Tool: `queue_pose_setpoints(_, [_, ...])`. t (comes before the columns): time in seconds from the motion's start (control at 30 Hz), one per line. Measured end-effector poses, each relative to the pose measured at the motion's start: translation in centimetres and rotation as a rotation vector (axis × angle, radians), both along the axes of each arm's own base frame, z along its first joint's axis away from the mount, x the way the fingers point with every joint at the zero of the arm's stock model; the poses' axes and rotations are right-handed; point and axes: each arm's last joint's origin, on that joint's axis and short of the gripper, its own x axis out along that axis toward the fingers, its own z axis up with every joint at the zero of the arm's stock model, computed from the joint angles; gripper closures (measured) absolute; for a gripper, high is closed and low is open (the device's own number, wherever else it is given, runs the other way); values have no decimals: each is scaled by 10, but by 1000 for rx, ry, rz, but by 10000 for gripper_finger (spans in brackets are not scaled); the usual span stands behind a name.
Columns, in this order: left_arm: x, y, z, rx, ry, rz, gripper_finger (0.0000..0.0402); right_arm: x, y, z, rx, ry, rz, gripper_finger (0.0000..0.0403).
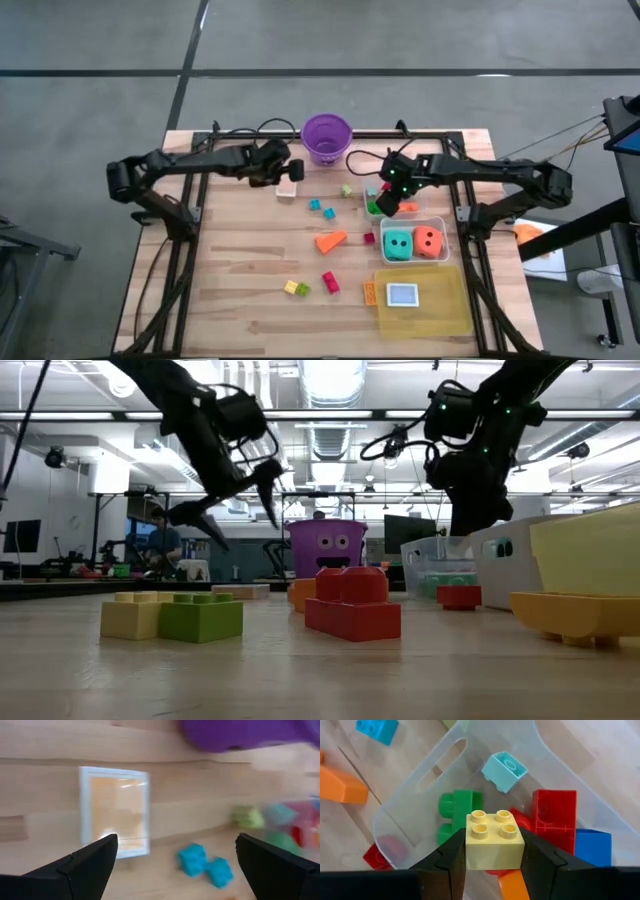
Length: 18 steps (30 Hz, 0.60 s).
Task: Pick & Place Toys
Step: Put the light yellow game piece into the transparent bin
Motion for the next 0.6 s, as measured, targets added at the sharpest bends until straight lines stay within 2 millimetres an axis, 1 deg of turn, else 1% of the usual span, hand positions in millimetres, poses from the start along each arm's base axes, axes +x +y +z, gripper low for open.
queue_pose_setpoints(0.1, [-2,7,-5,-24,94,-7,9,2,0,1,-6,-12,4,263])
queue_pose_setpoints(0.17, [-2,11,-3,-27,148,-31,9,1,0,3,-10,-23,4,263])
queue_pose_setpoints(0.27, [3,18,2,-5,207,-58,9,2,-1,5,-16,-41,5,263])
queue_pose_setpoints(0.37, [9,24,1,-1,259,-83,9,3,-1,4,-15,-37,5,263])
queue_pose_setpoints(0.43, [14,26,-2,-4,276,-98,9,3,-1,3,-16,-30,6,263])
queue_pose_setpoints(0.6, [24,31,-17,-34,311,-111,9,3,-3,2,-55,-14,-5,263])
